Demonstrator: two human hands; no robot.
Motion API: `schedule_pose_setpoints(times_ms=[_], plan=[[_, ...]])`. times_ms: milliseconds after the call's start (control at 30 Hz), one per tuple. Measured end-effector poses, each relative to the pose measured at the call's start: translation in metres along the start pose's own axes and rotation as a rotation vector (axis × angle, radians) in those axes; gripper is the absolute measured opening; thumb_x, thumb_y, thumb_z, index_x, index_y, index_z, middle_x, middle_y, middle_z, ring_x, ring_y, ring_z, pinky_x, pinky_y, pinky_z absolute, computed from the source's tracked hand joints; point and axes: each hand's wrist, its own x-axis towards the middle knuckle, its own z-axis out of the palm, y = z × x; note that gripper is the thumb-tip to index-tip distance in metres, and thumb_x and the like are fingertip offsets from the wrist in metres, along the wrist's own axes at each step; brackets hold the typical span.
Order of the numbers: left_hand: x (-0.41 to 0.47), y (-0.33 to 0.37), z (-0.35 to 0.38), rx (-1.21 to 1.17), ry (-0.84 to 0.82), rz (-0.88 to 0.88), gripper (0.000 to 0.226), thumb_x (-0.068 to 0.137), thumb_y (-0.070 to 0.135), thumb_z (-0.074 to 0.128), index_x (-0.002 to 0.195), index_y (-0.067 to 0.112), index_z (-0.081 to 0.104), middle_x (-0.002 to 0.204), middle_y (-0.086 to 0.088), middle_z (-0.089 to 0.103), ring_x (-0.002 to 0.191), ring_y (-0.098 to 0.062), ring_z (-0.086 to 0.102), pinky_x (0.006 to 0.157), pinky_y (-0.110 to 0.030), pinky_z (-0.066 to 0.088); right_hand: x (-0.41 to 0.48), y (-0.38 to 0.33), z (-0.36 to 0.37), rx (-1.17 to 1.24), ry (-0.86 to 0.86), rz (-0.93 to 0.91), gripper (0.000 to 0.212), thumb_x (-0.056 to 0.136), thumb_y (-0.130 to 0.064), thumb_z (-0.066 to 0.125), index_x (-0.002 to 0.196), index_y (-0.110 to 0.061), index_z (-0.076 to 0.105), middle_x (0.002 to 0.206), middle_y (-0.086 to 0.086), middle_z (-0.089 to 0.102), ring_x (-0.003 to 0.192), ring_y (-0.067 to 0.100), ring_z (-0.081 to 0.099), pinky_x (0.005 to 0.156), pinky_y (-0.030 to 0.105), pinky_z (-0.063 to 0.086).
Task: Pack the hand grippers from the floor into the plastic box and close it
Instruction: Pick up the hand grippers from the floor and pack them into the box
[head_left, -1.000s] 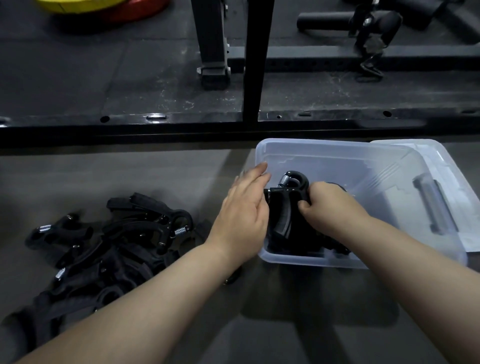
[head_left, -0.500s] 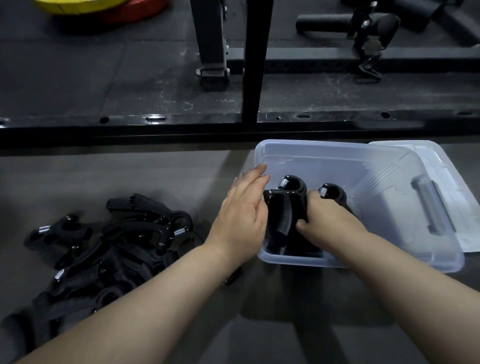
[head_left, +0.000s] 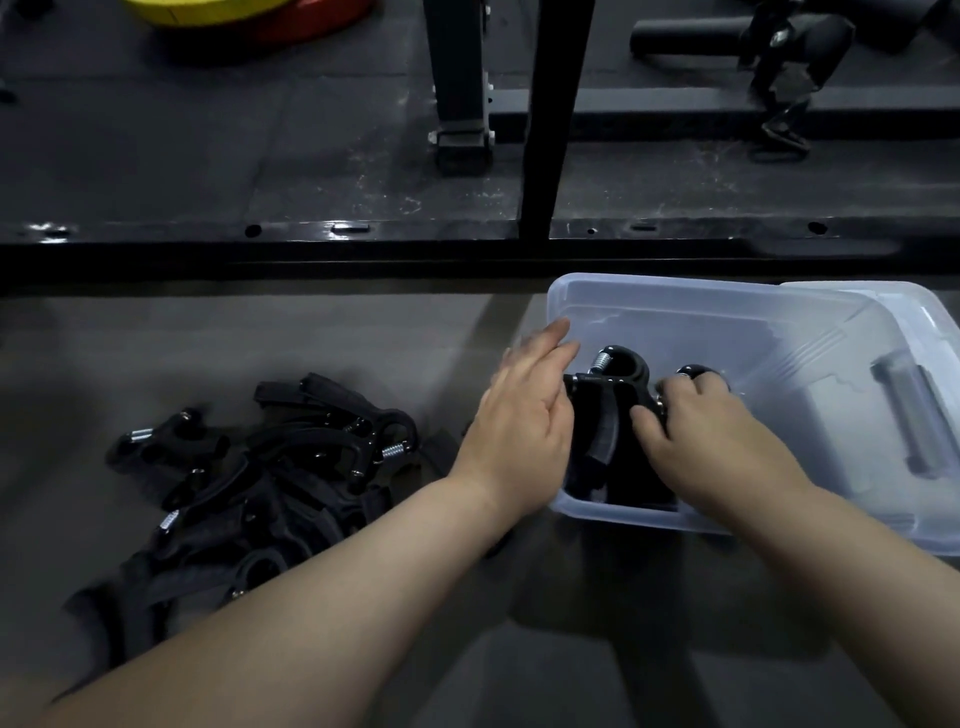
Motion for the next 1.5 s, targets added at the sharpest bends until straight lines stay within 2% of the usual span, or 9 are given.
schedule_pose_setpoints(times_ms=[167,300,433,633,733,867,1133,1300,1500], plan=[[-0.005,0.001,0.002,0.023,0.092,-0.073,0.051,0.1,0.022,0.031,0.151,0.017,0.036,0.161,0.004,0.026,0.149,-0.007,0.014,0.123,-0.037,0.006,-0.004,-0.033,0.003,0.345,0.061,-0.257,0.048,0.099,-0.037,0.041,0.142,-0.015,0.043,0.145,0.005,0.044,0.136,0.018,0.036,0.113,0.034,0.029],[-0.025,-0.022,0.002,0.06,0.1,-0.1,0.054,0.103,0.035,0.024,0.153,0.015,0.029,0.161,0.002,0.026,0.149,-0.011,0.02,0.121,-0.037,0.015,0.0,-0.079,0.006,0.502,0.074,-0.309,0.054,0.101,-0.025,0.043,0.151,-0.011,0.029,0.162,0.003,0.015,0.148,0.012,0.013,0.112,0.016,0.007],[-0.051,-0.064,0.004,0.207,0.034,-0.154,0.073,0.098,0.059,0.014,0.145,0.011,0.044,0.15,-0.006,0.044,0.141,-0.022,0.036,0.117,-0.041,0.025,0.0,-0.1,0.024,0.49,0.049,-0.258,0.058,0.099,-0.027,0.043,0.152,-0.014,0.024,0.162,-0.007,-0.018,0.148,0.021,0.014,0.116,0.033,0.022],[-0.072,-0.113,-0.01,0.352,0.082,-0.305,0.049,0.087,0.029,0.038,0.123,0.011,0.065,0.132,-0.006,0.058,0.127,-0.023,0.05,0.112,-0.038,0.03,-0.003,-0.096,0.024,0.458,0.041,-0.257,0.063,0.097,-0.029,0.046,0.154,-0.019,0.02,0.159,-0.016,-0.023,0.147,0.019,0.02,0.113,0.038,0.03],[-0.069,-0.114,-0.02,0.437,-0.119,-0.265,0.054,0.079,0.015,0.045,0.131,0.018,0.059,0.144,0.001,0.047,0.138,-0.019,0.036,0.113,-0.029,0.012,-0.005,-0.097,0.022,0.463,0.037,-0.248,0.062,0.098,-0.029,0.045,0.154,-0.021,0.019,0.158,-0.017,-0.023,0.146,0.017,0.021,0.11,0.036,0.032],[-0.059,-0.116,-0.032,0.574,-0.371,-0.198,0.059,0.081,0.021,0.058,0.139,0.028,0.047,0.154,0.005,0.029,0.146,-0.016,0.016,0.119,-0.042,0.008,-0.006,-0.098,0.021,0.447,0.044,-0.241,0.061,0.098,-0.031,0.045,0.153,-0.02,0.021,0.158,-0.019,-0.023,0.145,0.017,0.025,0.108,0.035,0.034],[-0.057,-0.128,-0.049,0.869,-0.463,0.101,0.037,0.082,0.043,0.064,0.116,0.03,0.056,0.122,0.004,0.05,0.122,-0.022,0.043,0.105,-0.037,0.024,-0.008,-0.098,0.02,0.459,0.06,-0.235,0.061,0.097,-0.032,0.046,0.153,-0.021,0.025,0.158,-0.02,-0.021,0.143,0.012,0.026,0.097,0.025,0.033],[-0.075,-0.138,-0.047,0.727,-0.247,0.235,0.034,0.094,0.048,0.04,0.106,0.023,0.059,0.102,0.004,0.063,0.101,-0.021,0.06,0.096,-0.035,0.033,-0.008,-0.098,0.02,0.462,0.051,-0.234,0.06,0.097,-0.033,0.045,0.153,-0.022,0.025,0.157,-0.023,-0.022,0.145,0.007,0.021,0.091,0.02,0.029],[-0.064,-0.1,-0.056,0.218,-0.049,-0.311,0.032,0.1,0.047,0.04,0.104,0.022,0.059,0.096,0.003,0.068,0.087,-0.021,0.062,0.08,-0.037,0.048,-0.007,-0.097,0.021,0.455,0.056,-0.236,0.06,0.097,-0.032,0.047,0.153,-0.02,0.027,0.158,-0.023,-0.021,0.142,0.009,0.025,0.095,0.021,0.028]])
